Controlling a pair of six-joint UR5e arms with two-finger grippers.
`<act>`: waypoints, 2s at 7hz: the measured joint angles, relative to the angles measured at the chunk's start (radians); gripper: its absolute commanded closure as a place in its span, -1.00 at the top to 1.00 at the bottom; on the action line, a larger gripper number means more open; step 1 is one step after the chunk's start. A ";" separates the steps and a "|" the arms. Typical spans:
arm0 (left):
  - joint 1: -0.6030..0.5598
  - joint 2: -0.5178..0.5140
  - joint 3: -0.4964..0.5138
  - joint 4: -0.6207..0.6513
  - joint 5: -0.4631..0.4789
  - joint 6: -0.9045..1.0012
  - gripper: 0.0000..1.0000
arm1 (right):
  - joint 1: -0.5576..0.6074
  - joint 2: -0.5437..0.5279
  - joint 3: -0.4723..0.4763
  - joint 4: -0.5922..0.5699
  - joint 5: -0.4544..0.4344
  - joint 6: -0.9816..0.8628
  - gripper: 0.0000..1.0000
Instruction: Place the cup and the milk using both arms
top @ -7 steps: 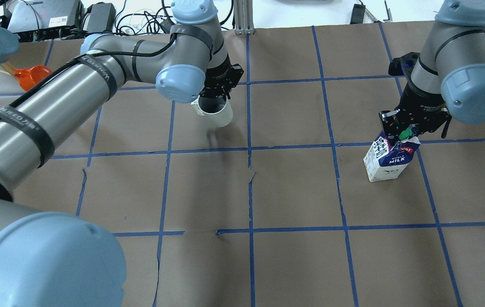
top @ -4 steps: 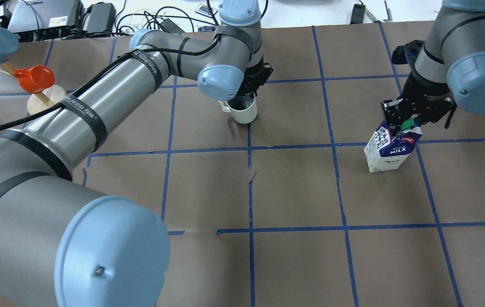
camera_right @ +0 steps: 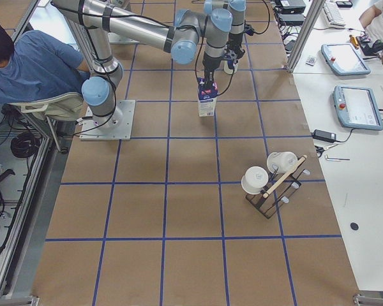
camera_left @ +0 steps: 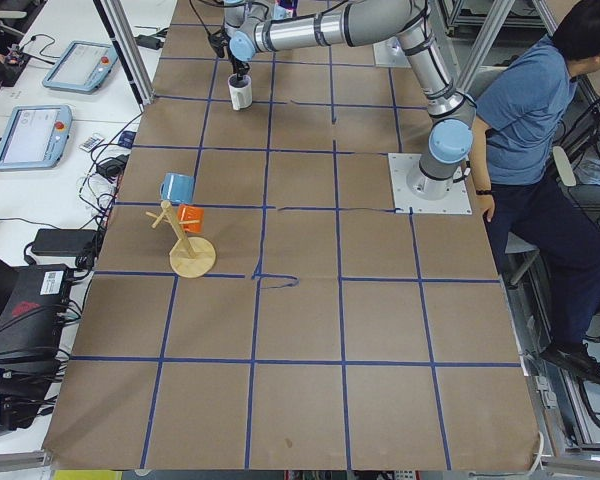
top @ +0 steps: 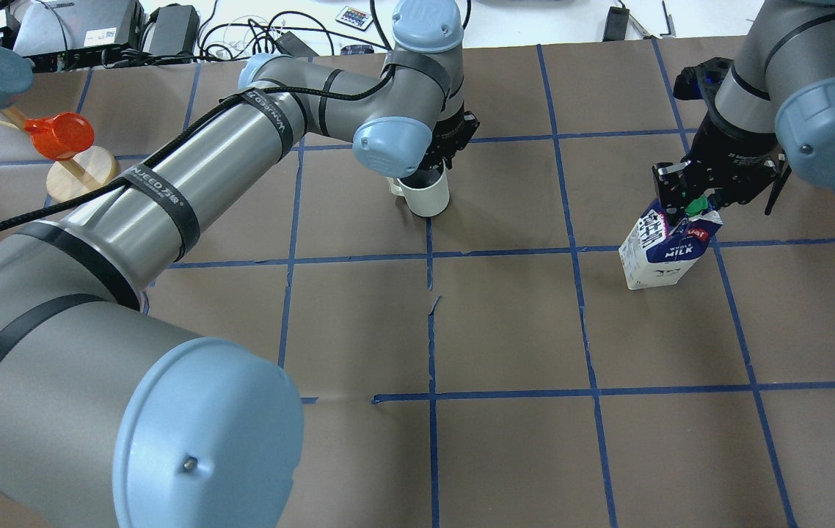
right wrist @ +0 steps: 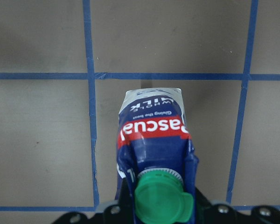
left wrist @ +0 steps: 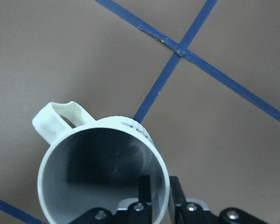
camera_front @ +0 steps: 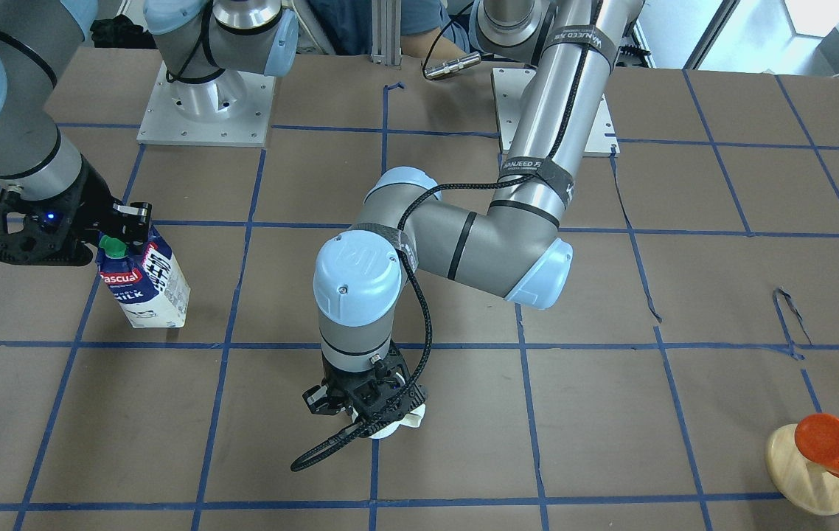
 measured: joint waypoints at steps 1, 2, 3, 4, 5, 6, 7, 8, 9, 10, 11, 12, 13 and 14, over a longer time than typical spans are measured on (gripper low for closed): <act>0.010 0.011 0.002 -0.001 0.000 0.013 1.00 | 0.010 -0.001 -0.003 0.001 0.007 0.001 -0.35; 0.042 0.037 0.005 -0.019 0.002 0.070 1.00 | 0.018 0.001 -0.016 0.005 0.019 0.002 -0.35; 0.090 0.078 0.006 -0.064 -0.004 0.174 1.00 | 0.023 0.005 -0.040 0.012 0.036 0.002 -0.35; 0.134 0.126 0.003 -0.111 -0.019 0.301 1.00 | 0.030 0.019 -0.073 0.017 0.053 0.003 -0.35; 0.176 0.177 -0.004 -0.167 -0.038 0.428 1.00 | 0.053 0.052 -0.121 0.019 0.062 0.018 -0.35; 0.211 0.231 -0.011 -0.242 -0.054 0.508 1.00 | 0.092 0.093 -0.174 0.019 0.065 0.065 -0.35; 0.234 0.295 -0.028 -0.325 -0.069 0.558 1.00 | 0.142 0.139 -0.228 0.019 0.066 0.129 -0.34; 0.248 0.371 -0.069 -0.382 -0.074 0.609 1.00 | 0.190 0.190 -0.287 0.018 0.067 0.191 -0.34; 0.257 0.446 -0.130 -0.403 -0.074 0.652 1.00 | 0.232 0.244 -0.345 0.017 0.068 0.241 -0.34; 0.266 0.511 -0.193 -0.405 -0.075 0.698 1.00 | 0.264 0.293 -0.396 0.016 0.068 0.276 -0.34; 0.286 0.563 -0.250 -0.403 -0.075 0.746 1.00 | 0.281 0.330 -0.429 0.014 0.076 0.295 -0.34; 0.314 0.600 -0.300 -0.388 -0.076 0.781 1.00 | 0.289 0.357 -0.447 0.010 0.093 0.313 -0.34; 0.338 0.626 -0.331 -0.371 -0.075 0.817 1.00 | 0.295 0.381 -0.460 0.004 0.101 0.336 -0.34; 0.352 0.643 -0.345 -0.362 -0.074 0.843 1.00 | 0.304 0.406 -0.479 0.001 0.105 0.357 -0.34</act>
